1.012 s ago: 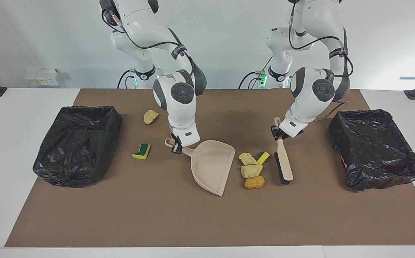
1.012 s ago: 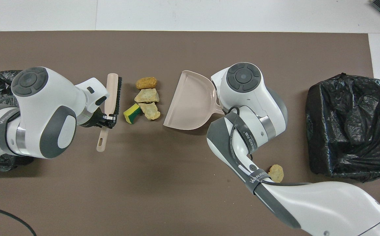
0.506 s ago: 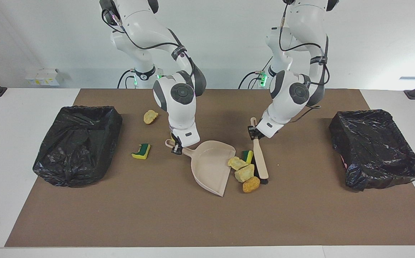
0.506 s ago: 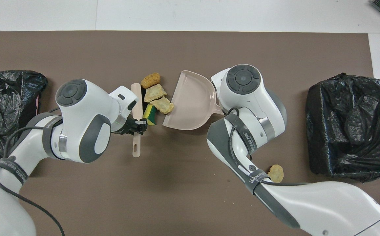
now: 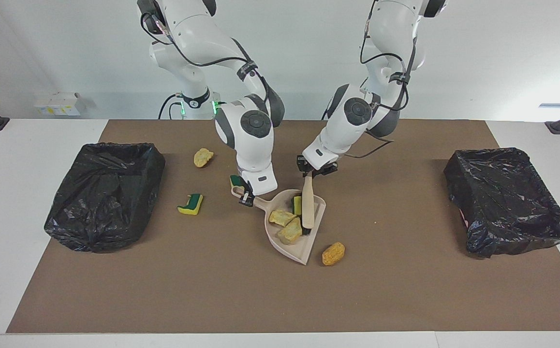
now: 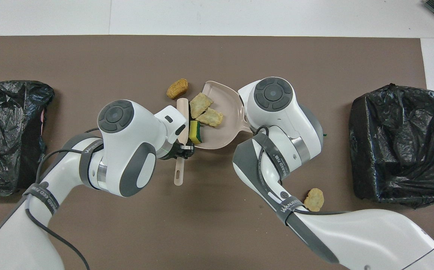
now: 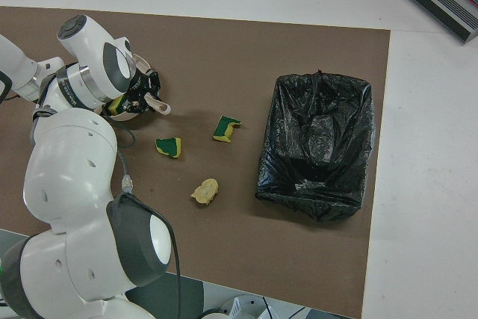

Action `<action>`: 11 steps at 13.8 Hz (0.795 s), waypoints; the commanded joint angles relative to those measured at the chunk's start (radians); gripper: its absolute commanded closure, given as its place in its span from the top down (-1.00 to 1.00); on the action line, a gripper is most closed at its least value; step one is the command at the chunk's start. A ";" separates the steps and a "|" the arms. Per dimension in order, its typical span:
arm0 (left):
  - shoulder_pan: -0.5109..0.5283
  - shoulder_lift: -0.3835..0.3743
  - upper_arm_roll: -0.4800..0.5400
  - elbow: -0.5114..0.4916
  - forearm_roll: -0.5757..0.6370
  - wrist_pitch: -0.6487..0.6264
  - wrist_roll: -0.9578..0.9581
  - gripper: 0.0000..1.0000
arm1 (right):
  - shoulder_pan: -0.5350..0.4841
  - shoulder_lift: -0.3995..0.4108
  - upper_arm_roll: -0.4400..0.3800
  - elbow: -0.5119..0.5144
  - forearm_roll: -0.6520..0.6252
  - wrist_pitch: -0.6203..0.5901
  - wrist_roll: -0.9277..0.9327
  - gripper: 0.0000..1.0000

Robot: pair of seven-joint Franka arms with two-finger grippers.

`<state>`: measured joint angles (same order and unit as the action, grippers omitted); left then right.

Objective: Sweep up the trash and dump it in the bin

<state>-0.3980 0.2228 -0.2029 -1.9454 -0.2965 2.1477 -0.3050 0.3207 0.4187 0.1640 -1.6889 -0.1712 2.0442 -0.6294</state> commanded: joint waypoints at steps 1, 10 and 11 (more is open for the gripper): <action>0.013 -0.057 0.016 0.080 -0.007 -0.156 0.000 -1.00 | -0.006 -0.014 0.006 -0.028 -0.011 0.028 0.019 -1.00; 0.189 0.114 0.028 0.331 0.241 -0.243 0.349 -1.00 | -0.009 -0.014 0.005 -0.025 -0.016 0.021 0.016 -1.00; 0.198 0.153 0.028 0.353 0.249 -0.212 0.351 -1.00 | -0.009 -0.014 0.005 -0.026 -0.016 0.021 0.016 -1.00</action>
<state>-0.2162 0.2785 -0.1672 -1.6841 -0.0808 1.9166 0.0206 0.3206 0.4187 0.1633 -1.6896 -0.1711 2.0444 -0.6289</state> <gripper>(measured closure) 0.744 0.683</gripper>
